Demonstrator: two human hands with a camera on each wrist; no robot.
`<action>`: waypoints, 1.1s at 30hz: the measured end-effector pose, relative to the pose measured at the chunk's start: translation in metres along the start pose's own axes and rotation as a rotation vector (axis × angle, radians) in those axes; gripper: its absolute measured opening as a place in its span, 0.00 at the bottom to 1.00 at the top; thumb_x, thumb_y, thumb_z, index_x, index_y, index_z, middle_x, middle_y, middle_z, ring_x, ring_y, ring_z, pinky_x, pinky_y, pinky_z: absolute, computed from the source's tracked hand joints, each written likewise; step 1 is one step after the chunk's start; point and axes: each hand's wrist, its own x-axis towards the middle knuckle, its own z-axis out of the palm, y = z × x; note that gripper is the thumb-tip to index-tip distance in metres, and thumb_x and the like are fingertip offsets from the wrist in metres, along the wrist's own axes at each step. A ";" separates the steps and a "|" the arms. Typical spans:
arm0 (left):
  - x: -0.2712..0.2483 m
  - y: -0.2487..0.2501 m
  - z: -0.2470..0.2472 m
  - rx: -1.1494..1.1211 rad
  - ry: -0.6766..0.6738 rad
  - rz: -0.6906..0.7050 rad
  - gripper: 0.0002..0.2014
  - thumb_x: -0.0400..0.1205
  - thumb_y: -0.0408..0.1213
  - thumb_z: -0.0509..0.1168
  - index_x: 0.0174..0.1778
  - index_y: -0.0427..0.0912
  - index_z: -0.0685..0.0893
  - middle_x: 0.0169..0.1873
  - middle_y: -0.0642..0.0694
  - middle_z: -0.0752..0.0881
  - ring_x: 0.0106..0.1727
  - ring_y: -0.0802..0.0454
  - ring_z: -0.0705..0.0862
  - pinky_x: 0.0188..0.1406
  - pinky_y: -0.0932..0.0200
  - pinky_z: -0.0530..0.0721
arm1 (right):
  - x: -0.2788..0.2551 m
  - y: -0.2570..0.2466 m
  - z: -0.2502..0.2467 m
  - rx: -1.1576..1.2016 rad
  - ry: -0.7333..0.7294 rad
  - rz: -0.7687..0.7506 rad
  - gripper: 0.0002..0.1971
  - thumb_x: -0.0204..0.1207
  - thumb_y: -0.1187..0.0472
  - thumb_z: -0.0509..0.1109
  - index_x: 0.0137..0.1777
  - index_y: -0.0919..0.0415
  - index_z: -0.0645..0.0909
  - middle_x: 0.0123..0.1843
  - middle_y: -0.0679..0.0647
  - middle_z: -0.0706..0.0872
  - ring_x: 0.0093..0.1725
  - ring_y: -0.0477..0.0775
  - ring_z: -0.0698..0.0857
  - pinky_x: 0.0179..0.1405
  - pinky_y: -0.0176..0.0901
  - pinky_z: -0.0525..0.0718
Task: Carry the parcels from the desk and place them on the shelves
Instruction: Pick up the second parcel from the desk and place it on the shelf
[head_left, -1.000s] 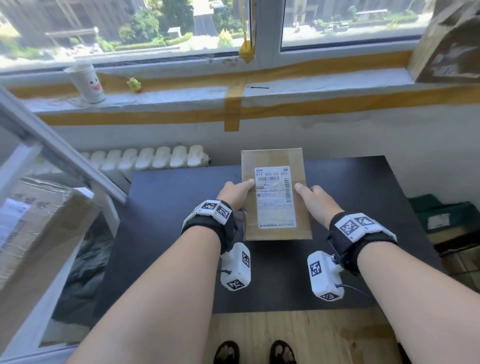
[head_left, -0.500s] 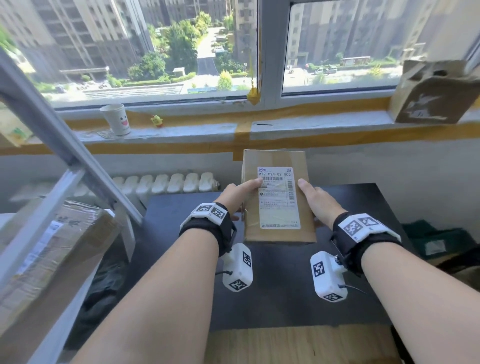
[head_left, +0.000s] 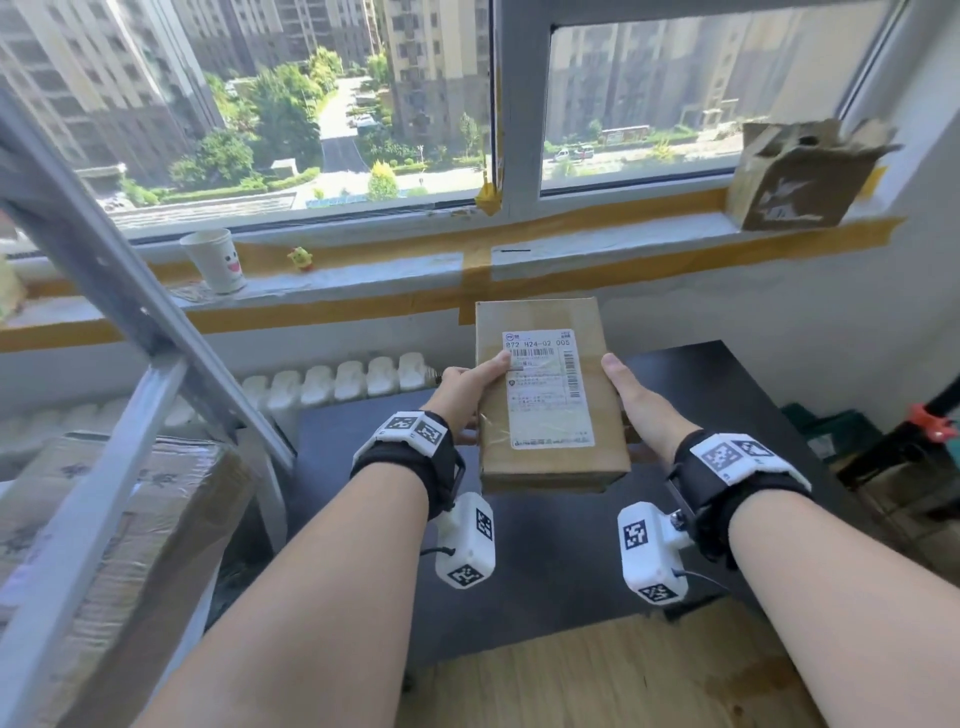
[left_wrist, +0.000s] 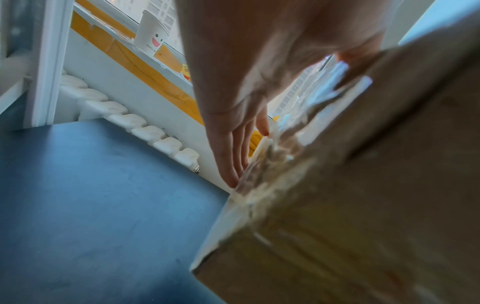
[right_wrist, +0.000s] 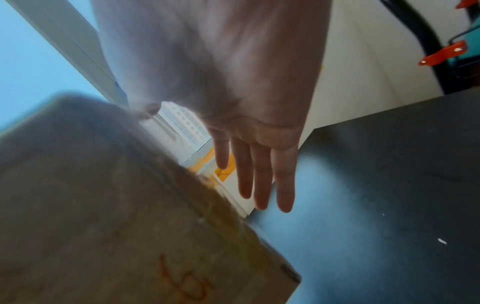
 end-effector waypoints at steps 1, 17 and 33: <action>-0.001 -0.001 -0.003 0.009 -0.019 0.007 0.29 0.77 0.61 0.65 0.64 0.42 0.79 0.47 0.47 0.89 0.39 0.52 0.88 0.29 0.61 0.87 | -0.006 0.001 0.003 0.020 0.018 0.010 0.29 0.77 0.28 0.52 0.52 0.49 0.83 0.48 0.50 0.89 0.52 0.55 0.86 0.60 0.57 0.83; -0.108 -0.036 -0.011 0.057 -0.139 0.108 0.23 0.79 0.64 0.60 0.49 0.47 0.84 0.42 0.48 0.90 0.41 0.50 0.89 0.45 0.55 0.88 | -0.106 0.043 0.022 0.118 0.129 -0.054 0.31 0.72 0.25 0.58 0.41 0.52 0.89 0.47 0.55 0.93 0.58 0.63 0.88 0.67 0.61 0.82; -0.307 -0.111 -0.062 0.107 -0.088 0.102 0.26 0.76 0.69 0.58 0.50 0.50 0.82 0.50 0.44 0.89 0.50 0.44 0.89 0.53 0.50 0.87 | -0.288 0.093 0.089 0.141 0.086 -0.154 0.31 0.69 0.25 0.59 0.43 0.51 0.89 0.47 0.54 0.93 0.58 0.62 0.89 0.71 0.62 0.78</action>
